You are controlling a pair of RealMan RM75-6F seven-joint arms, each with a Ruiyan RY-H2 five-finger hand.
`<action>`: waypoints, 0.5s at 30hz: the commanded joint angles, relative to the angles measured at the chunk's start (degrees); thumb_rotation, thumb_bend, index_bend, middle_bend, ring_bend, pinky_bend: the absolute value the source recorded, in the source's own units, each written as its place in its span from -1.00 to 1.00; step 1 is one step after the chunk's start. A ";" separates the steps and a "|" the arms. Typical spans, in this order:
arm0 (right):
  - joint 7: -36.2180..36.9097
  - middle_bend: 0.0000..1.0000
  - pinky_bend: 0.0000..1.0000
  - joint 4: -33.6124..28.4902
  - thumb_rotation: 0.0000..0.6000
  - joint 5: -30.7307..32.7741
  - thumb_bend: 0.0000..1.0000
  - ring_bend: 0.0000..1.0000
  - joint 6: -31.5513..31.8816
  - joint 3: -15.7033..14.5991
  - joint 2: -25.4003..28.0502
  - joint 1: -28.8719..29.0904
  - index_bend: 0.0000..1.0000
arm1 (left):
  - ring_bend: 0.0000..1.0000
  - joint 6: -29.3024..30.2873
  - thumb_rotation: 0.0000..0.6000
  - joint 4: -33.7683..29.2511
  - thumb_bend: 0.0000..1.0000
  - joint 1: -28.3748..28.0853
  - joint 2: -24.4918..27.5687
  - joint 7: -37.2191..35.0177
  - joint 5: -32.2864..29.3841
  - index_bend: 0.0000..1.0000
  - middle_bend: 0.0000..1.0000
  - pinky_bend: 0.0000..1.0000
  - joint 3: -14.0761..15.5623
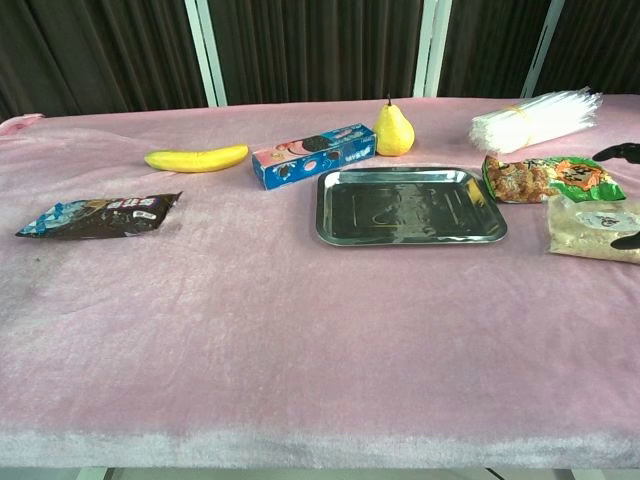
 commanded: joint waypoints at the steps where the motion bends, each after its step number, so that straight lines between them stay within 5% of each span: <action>1: 0.27 -1.00 -0.65 -0.17 1.00 -0.13 -0.85 -1.00 -0.06 -0.11 0.11 -0.01 -1.00 | -0.88 -0.03 1.00 -0.01 -0.18 0.01 -0.01 0.09 -0.02 -0.80 -0.84 -0.32 0.03; 15: 0.65 -0.99 -0.57 2.44 1.00 -0.13 -0.84 -0.96 -2.06 -0.43 -1.64 1.49 -0.99 | -0.88 0.35 1.00 -0.14 -0.17 0.23 0.14 -0.16 -0.06 -0.80 -0.84 -0.32 -0.02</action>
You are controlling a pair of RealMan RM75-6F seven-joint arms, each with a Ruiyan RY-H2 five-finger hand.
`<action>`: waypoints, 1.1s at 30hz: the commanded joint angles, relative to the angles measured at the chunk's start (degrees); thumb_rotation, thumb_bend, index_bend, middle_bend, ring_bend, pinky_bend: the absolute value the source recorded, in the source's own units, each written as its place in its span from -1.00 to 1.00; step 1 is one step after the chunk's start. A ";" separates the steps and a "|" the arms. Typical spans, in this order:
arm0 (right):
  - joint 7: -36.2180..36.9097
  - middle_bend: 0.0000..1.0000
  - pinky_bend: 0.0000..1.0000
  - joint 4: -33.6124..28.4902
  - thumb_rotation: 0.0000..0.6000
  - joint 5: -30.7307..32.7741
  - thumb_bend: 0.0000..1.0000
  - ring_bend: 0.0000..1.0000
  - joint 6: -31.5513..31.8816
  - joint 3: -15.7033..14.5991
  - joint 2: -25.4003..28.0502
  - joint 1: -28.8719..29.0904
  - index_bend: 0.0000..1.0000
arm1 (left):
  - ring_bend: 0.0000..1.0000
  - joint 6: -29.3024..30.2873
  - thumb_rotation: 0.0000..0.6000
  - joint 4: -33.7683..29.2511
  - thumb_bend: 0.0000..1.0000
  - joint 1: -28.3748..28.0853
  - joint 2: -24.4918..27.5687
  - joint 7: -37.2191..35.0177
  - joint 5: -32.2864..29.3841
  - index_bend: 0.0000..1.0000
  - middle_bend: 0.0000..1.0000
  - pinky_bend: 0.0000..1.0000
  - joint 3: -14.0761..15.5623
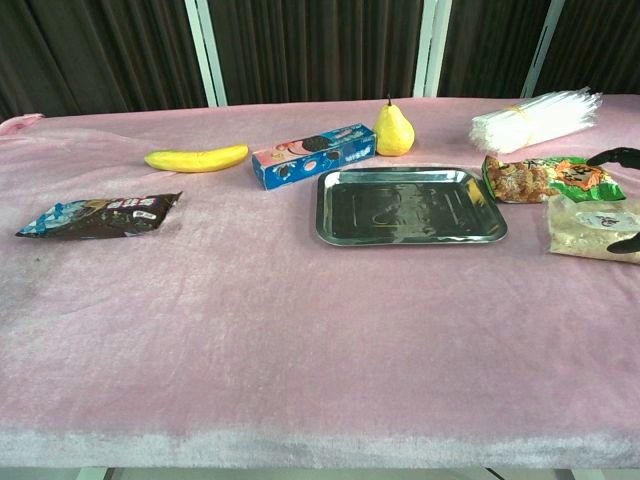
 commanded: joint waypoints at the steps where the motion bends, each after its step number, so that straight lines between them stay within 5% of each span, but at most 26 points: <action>1: 0.09 -0.97 -0.55 1.56 1.00 0.41 -0.85 -0.93 -1.46 0.19 -1.27 0.98 -0.97 | -0.88 0.21 1.00 0.04 -0.17 0.03 -0.01 -0.08 0.18 -0.80 -0.84 -0.32 -0.01; 10: 2.59 -0.70 -0.27 7.38 1.00 -0.89 -0.78 -0.57 -3.11 0.66 -6.49 3.62 -0.60 | -0.89 0.74 1.00 0.24 -0.17 0.33 0.14 -0.92 0.22 -0.80 -0.84 -0.32 -0.07; 14: 2.08 -0.42 -0.02 9.91 1.00 -1.68 -0.54 -0.27 -1.98 0.27 -8.68 3.76 -0.18 | -0.88 1.05 1.00 0.37 -0.17 0.52 0.25 -1.47 0.19 -0.80 -0.84 -0.32 -0.14; 20: -1.88 0.10 0.38 14.03 1.00 -1.02 0.76 0.19 1.79 0.51 -12.33 2.97 0.63 | -0.88 1.61 1.00 0.53 -0.17 0.81 0.34 -2.20 0.19 -0.80 -0.84 -0.32 -0.27; 22: -2.45 0.19 0.46 14.26 1.00 -0.81 0.93 0.27 3.04 0.80 -12.88 2.56 0.75 | -0.88 1.58 1.00 0.55 -0.18 0.81 0.35 -2.30 0.13 -0.80 -0.84 -0.32 -0.31; 33: -1.03 0.26 0.56 0.87 1.00 -7.08 0.96 0.35 21.95 4.53 -9.34 -0.28 0.82 | -0.88 1.55 1.00 0.52 -0.18 0.75 0.29 -2.07 0.32 -0.80 -0.84 -0.32 -0.33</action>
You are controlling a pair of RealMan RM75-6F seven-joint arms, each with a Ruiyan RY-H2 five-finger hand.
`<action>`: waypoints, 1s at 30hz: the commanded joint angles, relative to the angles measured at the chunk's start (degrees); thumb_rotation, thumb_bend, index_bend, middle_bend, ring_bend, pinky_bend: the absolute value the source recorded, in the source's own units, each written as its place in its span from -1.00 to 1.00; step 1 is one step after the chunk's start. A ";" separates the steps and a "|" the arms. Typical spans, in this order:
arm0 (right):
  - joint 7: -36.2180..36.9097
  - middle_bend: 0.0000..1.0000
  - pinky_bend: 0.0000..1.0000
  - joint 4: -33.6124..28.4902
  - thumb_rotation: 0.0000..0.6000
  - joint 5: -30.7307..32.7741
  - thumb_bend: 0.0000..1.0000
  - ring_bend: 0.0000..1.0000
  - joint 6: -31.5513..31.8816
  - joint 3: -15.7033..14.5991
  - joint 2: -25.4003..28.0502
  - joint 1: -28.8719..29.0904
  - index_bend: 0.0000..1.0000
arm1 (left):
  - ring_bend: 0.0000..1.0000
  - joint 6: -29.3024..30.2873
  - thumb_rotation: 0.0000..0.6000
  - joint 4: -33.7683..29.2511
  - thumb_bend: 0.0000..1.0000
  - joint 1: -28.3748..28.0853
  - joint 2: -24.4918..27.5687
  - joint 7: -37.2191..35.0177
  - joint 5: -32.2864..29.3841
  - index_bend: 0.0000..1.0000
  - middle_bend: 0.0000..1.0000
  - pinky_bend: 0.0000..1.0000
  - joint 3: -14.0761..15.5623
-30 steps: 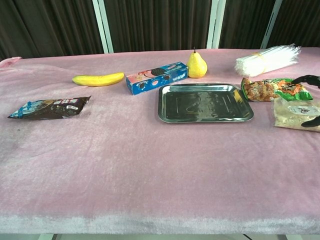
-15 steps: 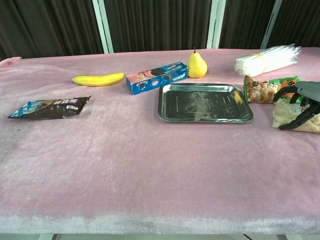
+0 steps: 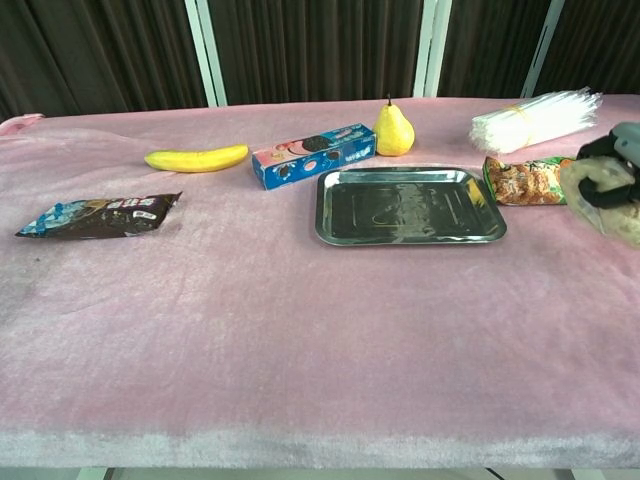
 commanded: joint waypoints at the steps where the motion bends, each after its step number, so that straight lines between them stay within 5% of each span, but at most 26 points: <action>1: 1.68 0.26 0.56 -6.06 1.00 -3.37 0.96 0.35 5.36 2.98 1.84 0.38 0.82 | -0.88 -0.12 1.00 0.00 -0.18 -0.07 -0.04 0.08 0.01 -0.80 -0.84 -0.32 0.00; 6: 2.77 0.26 0.50 -7.34 1.00 -4.21 0.96 0.28 4.56 7.40 -0.21 6.13 0.73 | -0.88 -0.42 1.00 0.01 -0.18 -0.24 -0.03 0.18 0.04 -0.80 -0.84 -0.32 0.00; 8: 3.11 0.15 0.36 -7.58 1.00 -2.76 0.84 0.09 0.26 8.07 -0.66 8.45 0.48 | -0.88 -0.48 1.00 0.07 -0.18 -0.27 -0.01 0.07 0.04 -0.80 -0.84 -0.32 0.00; 12: 1.24 -0.57 -0.36 -6.91 1.00 0.29 0.00 -0.74 -6.95 7.83 -1.11 11.29 -0.41 | -0.88 -0.71 1.00 0.21 -0.17 -0.30 0.11 -0.25 0.08 -0.80 -0.84 -0.32 0.11; 15: 0.30 -0.97 -0.68 -5.54 1.00 -0.37 -0.48 -1.00 -6.45 6.70 -1.95 11.48 -0.92 | -0.89 -0.51 1.00 0.33 -0.17 -0.19 0.21 -0.74 0.10 -0.80 -0.84 -0.32 0.10; 18: 2.01 -1.00 -0.79 -5.42 1.00 -3.35 -0.69 -1.00 -3.29 5.33 -1.16 10.50 -1.00 | -0.89 -0.24 1.00 0.34 -0.18 -0.02 0.19 -1.06 0.00 -0.80 -0.84 -0.32 0.03; 22: 6.63 -1.00 -0.79 -9.50 1.00 -7.41 -0.72 -1.00 2.84 4.00 3.96 7.06 -1.00 | -0.88 -0.19 1.00 0.33 -0.18 -0.06 0.18 -0.66 0.62 -0.80 -0.84 -0.32 0.33; 30: 11.62 -1.00 -0.79 -24.05 1.00 -9.48 -0.72 -1.00 17.85 -1.85 19.28 -9.16 -1.00 | -0.88 -0.15 1.00 0.19 -0.17 -0.07 0.06 -0.41 0.12 -0.80 -0.84 -0.32 0.01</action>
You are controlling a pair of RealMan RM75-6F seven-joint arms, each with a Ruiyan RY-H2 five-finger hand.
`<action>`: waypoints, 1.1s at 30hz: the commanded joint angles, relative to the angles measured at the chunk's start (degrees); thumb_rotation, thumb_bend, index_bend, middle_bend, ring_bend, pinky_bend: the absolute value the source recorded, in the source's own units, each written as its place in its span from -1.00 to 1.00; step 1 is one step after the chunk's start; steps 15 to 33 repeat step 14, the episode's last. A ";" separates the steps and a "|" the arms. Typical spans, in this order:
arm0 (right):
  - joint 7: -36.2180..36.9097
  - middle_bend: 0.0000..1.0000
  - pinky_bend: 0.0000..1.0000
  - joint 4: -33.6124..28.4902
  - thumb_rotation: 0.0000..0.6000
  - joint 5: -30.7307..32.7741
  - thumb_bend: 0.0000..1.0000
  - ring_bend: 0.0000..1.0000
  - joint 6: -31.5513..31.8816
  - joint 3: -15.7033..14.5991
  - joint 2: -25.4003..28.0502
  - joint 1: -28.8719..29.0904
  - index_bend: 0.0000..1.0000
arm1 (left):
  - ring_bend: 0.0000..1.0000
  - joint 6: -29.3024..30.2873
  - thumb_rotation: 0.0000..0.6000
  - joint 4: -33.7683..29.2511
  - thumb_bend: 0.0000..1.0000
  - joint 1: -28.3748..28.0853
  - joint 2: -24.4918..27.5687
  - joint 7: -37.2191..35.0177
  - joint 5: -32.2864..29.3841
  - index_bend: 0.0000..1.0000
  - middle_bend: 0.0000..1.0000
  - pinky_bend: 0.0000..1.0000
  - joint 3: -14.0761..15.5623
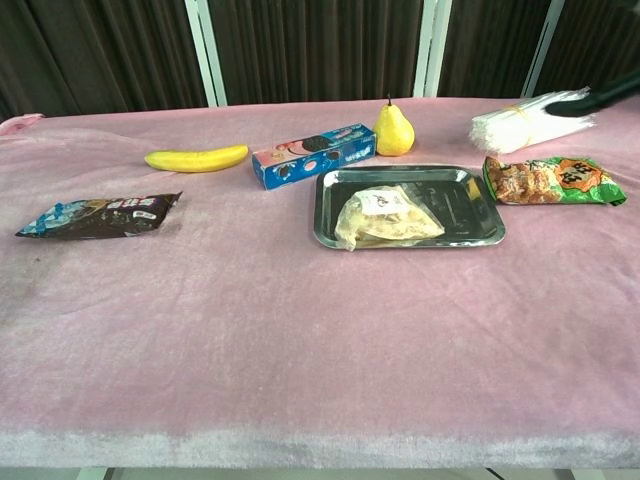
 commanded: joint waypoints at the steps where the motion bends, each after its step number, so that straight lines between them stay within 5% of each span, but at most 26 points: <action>1: 3.45 -1.00 -0.79 -6.02 1.00 -0.68 -0.72 -1.00 7.62 -4.39 7.50 -10.00 -1.00 | -0.88 -0.22 1.00 -0.09 -0.17 -0.11 -0.10 0.52 -0.03 -0.80 -0.84 -0.32 0.02; 12: -5.25 -1.00 -0.79 -5.10 1.00 4.65 -0.72 -1.00 -0.60 -6.49 7.94 -11.04 -1.00 | -0.88 -1.17 1.00 -0.46 -0.17 -0.72 -0.43 2.46 0.01 -0.80 -0.84 -0.32 0.13; 33: -6.02 -1.00 -0.79 -5.40 1.00 4.65 -0.72 -1.00 -1.02 -6.56 7.79 -11.02 -1.00 | -0.88 -1.13 1.00 -0.44 -0.17 -0.70 -0.42 2.35 0.01 -0.80 -0.84 -0.32 0.14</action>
